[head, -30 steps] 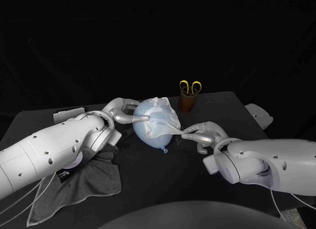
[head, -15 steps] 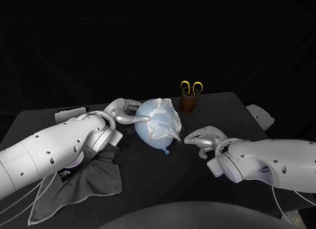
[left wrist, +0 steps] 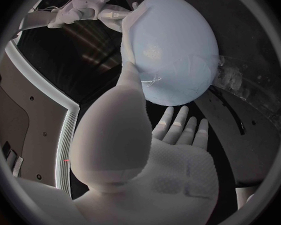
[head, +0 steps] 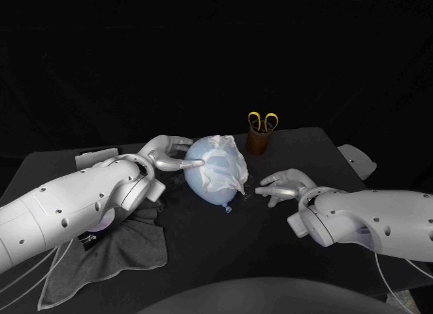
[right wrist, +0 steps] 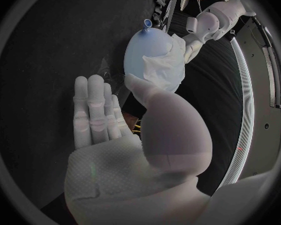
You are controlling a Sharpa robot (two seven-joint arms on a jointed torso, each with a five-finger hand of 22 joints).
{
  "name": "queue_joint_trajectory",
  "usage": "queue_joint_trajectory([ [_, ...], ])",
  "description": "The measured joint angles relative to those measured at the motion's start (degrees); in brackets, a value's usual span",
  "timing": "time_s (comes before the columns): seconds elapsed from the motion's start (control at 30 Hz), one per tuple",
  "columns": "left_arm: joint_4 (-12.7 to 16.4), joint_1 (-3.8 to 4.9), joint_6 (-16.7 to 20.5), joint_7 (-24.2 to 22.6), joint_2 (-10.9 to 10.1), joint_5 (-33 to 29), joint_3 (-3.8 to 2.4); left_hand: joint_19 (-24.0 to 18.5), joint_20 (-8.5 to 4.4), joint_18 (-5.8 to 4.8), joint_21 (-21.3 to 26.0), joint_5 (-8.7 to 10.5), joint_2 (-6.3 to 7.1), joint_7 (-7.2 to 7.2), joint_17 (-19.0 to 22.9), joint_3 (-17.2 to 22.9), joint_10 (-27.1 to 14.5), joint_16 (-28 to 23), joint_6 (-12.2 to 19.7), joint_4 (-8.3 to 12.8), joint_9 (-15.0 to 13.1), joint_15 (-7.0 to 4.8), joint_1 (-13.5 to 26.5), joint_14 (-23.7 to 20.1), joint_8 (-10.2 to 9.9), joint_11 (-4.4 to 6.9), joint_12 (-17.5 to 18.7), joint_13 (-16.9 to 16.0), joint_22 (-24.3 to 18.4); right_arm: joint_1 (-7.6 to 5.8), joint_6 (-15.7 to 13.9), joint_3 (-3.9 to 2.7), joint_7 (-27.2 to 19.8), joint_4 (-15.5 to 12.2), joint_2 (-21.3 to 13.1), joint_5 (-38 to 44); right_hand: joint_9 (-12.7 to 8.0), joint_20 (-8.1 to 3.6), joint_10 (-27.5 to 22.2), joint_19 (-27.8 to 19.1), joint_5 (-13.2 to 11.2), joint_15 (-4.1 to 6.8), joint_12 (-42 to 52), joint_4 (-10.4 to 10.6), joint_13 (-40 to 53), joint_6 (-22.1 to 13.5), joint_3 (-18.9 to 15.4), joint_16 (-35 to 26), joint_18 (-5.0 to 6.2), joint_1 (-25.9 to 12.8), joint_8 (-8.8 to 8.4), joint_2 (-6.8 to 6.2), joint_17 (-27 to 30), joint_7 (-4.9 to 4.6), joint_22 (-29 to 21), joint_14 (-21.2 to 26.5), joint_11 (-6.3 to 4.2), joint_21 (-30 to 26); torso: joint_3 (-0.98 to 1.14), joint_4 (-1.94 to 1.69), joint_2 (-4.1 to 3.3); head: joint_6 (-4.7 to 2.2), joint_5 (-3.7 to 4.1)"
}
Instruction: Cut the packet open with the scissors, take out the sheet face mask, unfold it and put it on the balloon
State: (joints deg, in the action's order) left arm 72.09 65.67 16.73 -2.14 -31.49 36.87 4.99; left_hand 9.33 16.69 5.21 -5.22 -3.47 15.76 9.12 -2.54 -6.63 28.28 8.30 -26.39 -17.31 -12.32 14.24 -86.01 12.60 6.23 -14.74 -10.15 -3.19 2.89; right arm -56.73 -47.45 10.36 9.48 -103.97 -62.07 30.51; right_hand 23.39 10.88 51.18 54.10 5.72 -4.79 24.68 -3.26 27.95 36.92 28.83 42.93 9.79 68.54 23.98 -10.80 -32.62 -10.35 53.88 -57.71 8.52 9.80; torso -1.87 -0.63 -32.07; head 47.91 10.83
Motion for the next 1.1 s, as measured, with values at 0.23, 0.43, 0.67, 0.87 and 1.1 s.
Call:
queue_joint_trajectory([
  [0.23,1.37,-0.03,-0.29,-3.14,-1.19,-1.62,0.01,0.0,0.0,0.0,0.0,-0.04,0.0,0.0,0.0,-0.15,0.56,0.0,0.0,-0.16,-0.08,0.0,0.0,0.0,0.19,0.3,0.0,-0.07,0.0,-0.37,0.21,0.0,-3.8,0.11,-0.09,0.15,-2.59,2.15,3.27,-1.98,-0.08,-1.66,-4.87,-0.06,-11.39,2.68,-0.62,-12.73,-0.01,1.16,0.53,1.01,7.83,-0.24,-11.43,2.68,0.94,-6.03,0.04,0.07,0.04,-0.15,-0.19],
  [0.43,4.33,-0.04,-0.86,-7.0,-4.28,-3.85,0.0,-0.2,0.2,0.0,0.19,0.1,-1.45,0.07,-0.37,1.87,2.71,0.62,-2.46,0.08,-0.98,0.3,-1.46,1.59,1.28,0.2,0.0,-0.21,-0.15,-2.08,0.3,0.02,-10.2,0.41,-0.15,0.59,-6.05,3.42,5.27,-5.4,-0.95,-2.59,-8.7,-0.05,-19.19,6.5,-0.27,-21.36,-0.03,1.67,-2.64,1.07,12.62,-0.78,-19.47,3.63,1.34,-6.03,0.11,0.1,0.06,-0.45,-0.59],
  [0.67,8.09,-0.04,-1.64,-10.57,-8.95,-6.44,-0.03,0.03,0.31,-0.01,0.16,0.29,-4.2,0.36,-0.96,6.78,5.17,1.68,-5.67,0.23,-1.88,0.51,-3.15,4.89,2.65,-0.27,-0.22,-0.23,-0.17,-5.18,0.81,-0.02,-16.13,1.99,0.31,4.15,-8.12,4.69,5.17,-8.83,-1.76,-4.15,-11.11,0.33,-23.1,6.81,-1.68,-26.65,-0.05,2.5,-5.5,1.29,15.47,-1.03,-24.22,5.59,2.06,-6.02,0.11,-0.01,0.08,-0.55,-1.08],
  [0.87,10.73,-0.04,-1.53,-12.34,-12.33,-8.08,0.0,7.24,0.26,-1.31,-3.55,0.29,-5.83,1.21,-4.43,12.57,10.49,10.2,-11.57,0.46,-3.39,-0.84,-4.78,20.58,4.86,-0.01,-0.67,-0.52,1.45,-7.76,2.02,-0.09,-17.78,3.22,1.48,9.74,-10.28,5.73,-0.13,-19.67,-2.31,-6.59,-16.02,1.11,-24.32,3.01,-7.89,-32.51,-0.07,2.5,-9.75,1.29,19.27,-0.61,-30.93,11.35,3.92,-6.37,0.04,-0.09,0.05,-0.6,-1.65],
  [1.1,13.12,-0.08,-0.78,-13.81,-15.0,-8.82,0.03,18.76,0.12,-1.31,-9.46,0.29,-6.11,1.97,-6.0,13.74,12.84,13.07,-15.36,0.55,-4.21,-1.95,-5.06,24.64,6.19,0.83,-0.67,-0.52,3.95,-9.42,4.54,-0.19,-17.68,4.12,3.22,16.45,-15.48,5.65,-13.26,-37.26,-2.78,-10.09,-21.08,8.56,-24.62,-13.36,-32.16,-39.96,-3.7,9.03,-17.55,2.8,26.05,1.27,-41.66,31.18,7.17,-7.38,0.0,-0.11,-0.04,-0.81,-2.41],
])
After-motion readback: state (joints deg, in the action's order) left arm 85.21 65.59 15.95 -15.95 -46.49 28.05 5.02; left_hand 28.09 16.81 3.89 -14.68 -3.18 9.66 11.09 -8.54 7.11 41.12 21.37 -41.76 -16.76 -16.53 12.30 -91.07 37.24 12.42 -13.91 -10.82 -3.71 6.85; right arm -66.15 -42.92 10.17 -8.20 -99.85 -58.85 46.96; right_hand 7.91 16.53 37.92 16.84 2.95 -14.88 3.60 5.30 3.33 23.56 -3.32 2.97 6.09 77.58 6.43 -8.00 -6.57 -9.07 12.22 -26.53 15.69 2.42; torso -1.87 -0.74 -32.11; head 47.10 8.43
